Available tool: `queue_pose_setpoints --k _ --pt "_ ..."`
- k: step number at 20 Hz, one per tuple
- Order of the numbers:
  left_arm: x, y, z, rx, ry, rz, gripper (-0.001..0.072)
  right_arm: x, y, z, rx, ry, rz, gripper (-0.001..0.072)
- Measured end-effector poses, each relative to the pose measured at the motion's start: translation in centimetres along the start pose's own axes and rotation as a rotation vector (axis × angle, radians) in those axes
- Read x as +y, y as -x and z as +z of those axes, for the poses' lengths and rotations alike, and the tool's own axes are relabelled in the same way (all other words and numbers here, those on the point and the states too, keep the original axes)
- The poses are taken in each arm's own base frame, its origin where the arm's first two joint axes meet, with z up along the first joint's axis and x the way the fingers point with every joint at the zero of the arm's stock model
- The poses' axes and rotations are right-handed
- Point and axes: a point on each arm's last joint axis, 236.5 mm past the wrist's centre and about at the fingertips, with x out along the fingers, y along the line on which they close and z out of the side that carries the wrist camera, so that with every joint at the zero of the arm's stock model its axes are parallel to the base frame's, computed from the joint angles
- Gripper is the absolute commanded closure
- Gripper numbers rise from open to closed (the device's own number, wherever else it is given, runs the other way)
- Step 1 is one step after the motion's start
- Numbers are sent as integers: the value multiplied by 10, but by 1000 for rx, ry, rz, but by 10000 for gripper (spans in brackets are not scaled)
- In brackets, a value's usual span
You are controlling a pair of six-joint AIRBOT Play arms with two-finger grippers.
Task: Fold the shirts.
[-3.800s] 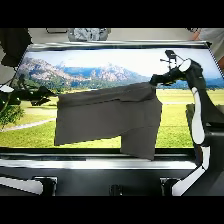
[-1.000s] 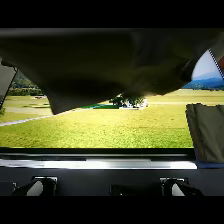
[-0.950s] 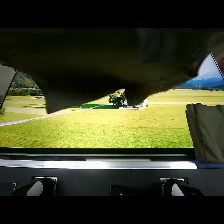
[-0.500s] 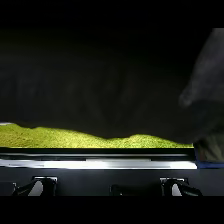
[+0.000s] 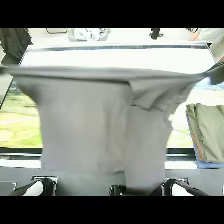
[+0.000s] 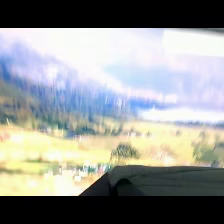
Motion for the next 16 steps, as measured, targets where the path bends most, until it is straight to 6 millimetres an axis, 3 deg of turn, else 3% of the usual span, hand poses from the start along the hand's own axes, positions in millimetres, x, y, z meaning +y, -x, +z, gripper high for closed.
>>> queue_pose_setpoints --k 2,5,6,8,10,12,16 --pt "24 -69 -32 142 43 -10 672 2 -84 -7 102 -39 133 670" --pt "49 -157 -71 282 89 -18 671 10 -191 -3 141 -54 201 670" --pt "53 -184 -82 317 100 -26 671 11 -221 1 130 -62 196 670" --pt "55 -226 -93 344 114 -44 671 9 -263 16 66 -91 166 670" --pt "57 -258 -98 353 119 -50 671 6 -289 25 18 -123 141 670" --pt "59 -275 -91 330 122 -55 670 4 -296 34 -18 -135 123 670" --pt "60 -272 -95 391 126 -84 671 17 -275 19 65 -62 156 670"
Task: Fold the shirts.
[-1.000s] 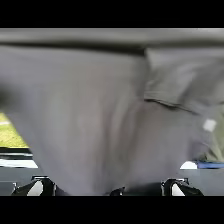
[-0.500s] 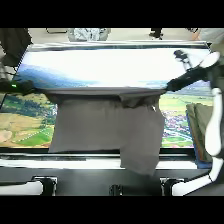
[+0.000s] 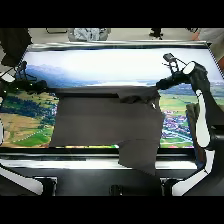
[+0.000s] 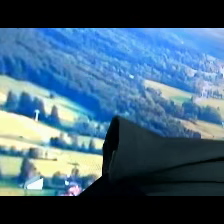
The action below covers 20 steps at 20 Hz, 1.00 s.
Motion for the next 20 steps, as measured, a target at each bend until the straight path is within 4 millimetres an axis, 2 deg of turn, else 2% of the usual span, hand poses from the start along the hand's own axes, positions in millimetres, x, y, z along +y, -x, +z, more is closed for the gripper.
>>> queue_pose_setpoints --k 3,5,8,12,19,20 --pt "-2 1 -48 206 26 -29 672 21 12 -44 185 23 76 671" --pt "0 2 -86 353 48 -25 672 32 10 -70 278 0 121 671" --pt "1 3 -121 488 68 -18 672 43 1 -95 348 -46 161 671" --pt "0 6 -141 568 74 -15 671 52 -6 -110 380 -86 190 670" --pt "-2 7 -149 600 75 -15 669 56 -9 -114 393 -143 194 669" --pt "-2 7 -149 604 76 -15 606 56 -9 -114 393 -150 193 578"
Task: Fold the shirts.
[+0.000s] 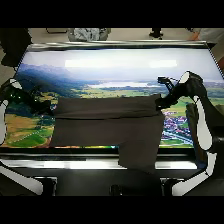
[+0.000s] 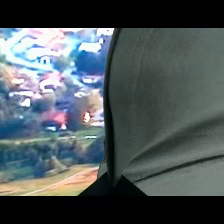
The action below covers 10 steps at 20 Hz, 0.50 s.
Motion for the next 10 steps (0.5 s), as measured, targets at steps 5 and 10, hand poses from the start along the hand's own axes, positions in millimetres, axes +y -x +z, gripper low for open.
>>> queue_pose_setpoints --k 5,10 --pt "-4 9 -3 -5 4 -14 245 1 15 1 -29 -19 -12 191" --pt "-3 41 -18 -66 30 -12 250 -17 65 -40 -10 -59 -12 194"
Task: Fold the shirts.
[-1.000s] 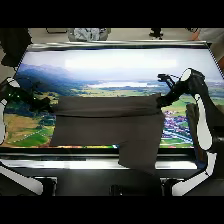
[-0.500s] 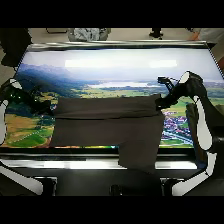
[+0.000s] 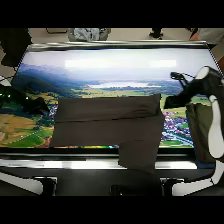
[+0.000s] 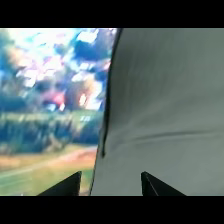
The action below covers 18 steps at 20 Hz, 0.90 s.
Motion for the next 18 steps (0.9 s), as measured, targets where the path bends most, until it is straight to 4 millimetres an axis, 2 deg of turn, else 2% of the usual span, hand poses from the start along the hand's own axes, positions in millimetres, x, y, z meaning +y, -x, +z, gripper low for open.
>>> queue_pose_setpoints --k 2,6,9,12,13,15,17,18 --pt "2 -2 -25 20 25 2 250 -7 9 -30 48 -26 3 194" --pt "15 -39 -94 71 115 9 254 1 -3 -85 112 -55 10 214" --pt "24 -65 -126 65 148 16 254 16 -13 -109 116 -38 37 213" --pt "27 -82 -143 73 153 17 255 22 -16 -120 104 -22 37 212" --pt "26 -86 -146 74 157 14 286 22 -17 -121 100 -20 35 212" --pt "24 -92 -152 80 162 6 493 24 -17 -123 96 -14 35 211" --pt "22 -97 -151 68 170 -3 639 28 -18 -127 93 -12 39 205" --pt "20 -99 -149 56 177 -14 669 30 -20 -131 94 -10 41 185"
